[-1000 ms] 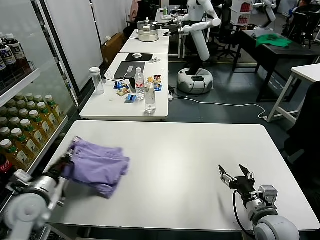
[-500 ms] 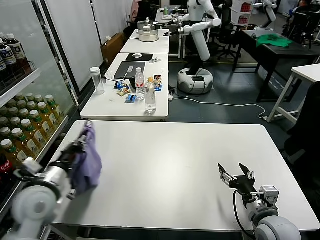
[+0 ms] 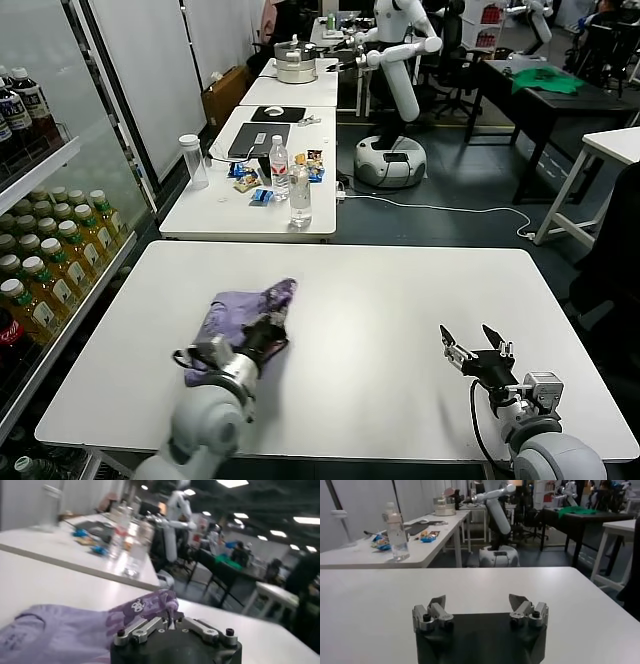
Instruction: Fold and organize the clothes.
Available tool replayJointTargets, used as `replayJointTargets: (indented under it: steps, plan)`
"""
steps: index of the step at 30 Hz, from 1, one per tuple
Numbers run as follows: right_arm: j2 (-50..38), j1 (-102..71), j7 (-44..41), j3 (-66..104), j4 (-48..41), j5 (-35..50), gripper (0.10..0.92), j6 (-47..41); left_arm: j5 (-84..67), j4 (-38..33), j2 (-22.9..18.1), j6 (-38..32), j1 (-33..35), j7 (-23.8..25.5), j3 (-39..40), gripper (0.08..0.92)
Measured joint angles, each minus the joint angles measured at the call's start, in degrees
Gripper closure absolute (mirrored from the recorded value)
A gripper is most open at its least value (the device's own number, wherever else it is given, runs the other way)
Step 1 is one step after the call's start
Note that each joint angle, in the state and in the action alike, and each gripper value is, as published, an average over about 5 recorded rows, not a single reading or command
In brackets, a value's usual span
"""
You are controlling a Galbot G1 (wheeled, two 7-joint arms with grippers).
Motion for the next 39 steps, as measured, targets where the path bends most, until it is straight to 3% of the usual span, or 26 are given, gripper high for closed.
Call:
replayJointTargets:
  steps: [11,21,30,39]
  plan:
    - [-0.47,1.44,0.3,-1.13,-0.29,0.41,0.203,-0.02,5.17,-1.18,-1.3,-1.25,1.17,3.71,6.12,0.487]
    - [2.39,5.3,2.49,-9.66,-2.38,-2.33,0.203,1.16,6.17,-6.94,1.2,-4.21,7.18,2.68,-0.12,0.214]
    - [8.36,9.79,5.29,-21.55,-8.8,-8.02,0.203,3.18,7.82,-7.08,3.37,-7.81,12.38,-0.34,-10.79,0.177]
    - [14.69,13.04,7.69,-28.89,-16.74,-12.09,0.203,4.63,8.91,-7.1,3.24,-9.77,15.01,-1.62,-15.8,0.177]
